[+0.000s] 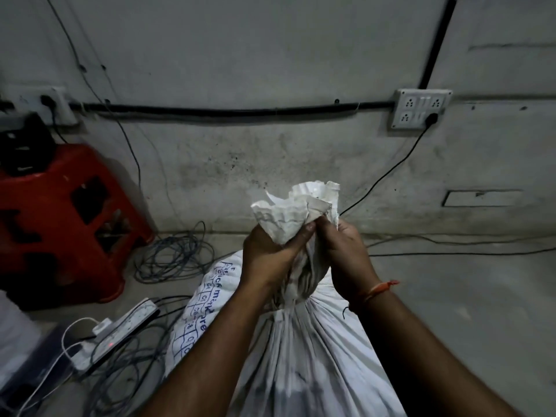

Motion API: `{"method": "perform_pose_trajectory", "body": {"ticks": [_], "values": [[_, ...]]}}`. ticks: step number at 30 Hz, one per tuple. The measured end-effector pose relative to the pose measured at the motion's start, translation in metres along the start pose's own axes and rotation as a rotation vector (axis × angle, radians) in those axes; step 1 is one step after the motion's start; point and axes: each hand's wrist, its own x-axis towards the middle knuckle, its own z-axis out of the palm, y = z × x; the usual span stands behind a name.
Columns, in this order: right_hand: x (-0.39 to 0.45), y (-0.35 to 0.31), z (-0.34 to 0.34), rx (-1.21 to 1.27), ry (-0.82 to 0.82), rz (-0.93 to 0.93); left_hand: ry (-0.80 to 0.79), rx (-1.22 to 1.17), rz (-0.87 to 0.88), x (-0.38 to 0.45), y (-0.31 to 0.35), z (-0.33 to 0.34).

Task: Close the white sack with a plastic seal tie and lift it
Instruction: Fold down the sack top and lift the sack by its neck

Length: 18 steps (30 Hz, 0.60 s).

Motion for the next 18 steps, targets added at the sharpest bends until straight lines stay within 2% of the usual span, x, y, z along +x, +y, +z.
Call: {"method": "perform_pose_trajectory", "body": {"ticks": [2, 5, 8, 11, 14, 16, 18], "values": [[0.001, -0.003, 0.002, -0.009, 0.011, 0.021, 0.049, 0.048, -0.020, 0.001, 0.004, -0.003], [0.004, -0.005, 0.000, -0.013, 0.021, 0.034, 0.048, -0.026, -0.126, 0.005, 0.005, -0.008], [0.010, -0.003, -0.011, -0.109, 0.157, -0.010, 0.021, -0.058, -0.222, 0.003, 0.007, -0.009], [0.009, 0.000, -0.018, -0.296, 0.250, -0.122, 0.047, -0.068, -0.289, 0.000, 0.013, -0.003], [0.009, 0.003, -0.025, -0.352, 0.362, -0.216, 0.082, -0.137, -0.395, 0.003, 0.016, -0.003], [0.004, 0.002, -0.028, -0.404, 0.353, -0.247, 0.120, -0.188, -0.459, 0.007, 0.011, -0.009], [-0.011, -0.002, -0.029, -0.587, 0.302, -0.380, 0.164, -0.178, -0.491, 0.008, 0.008, -0.013]]}}
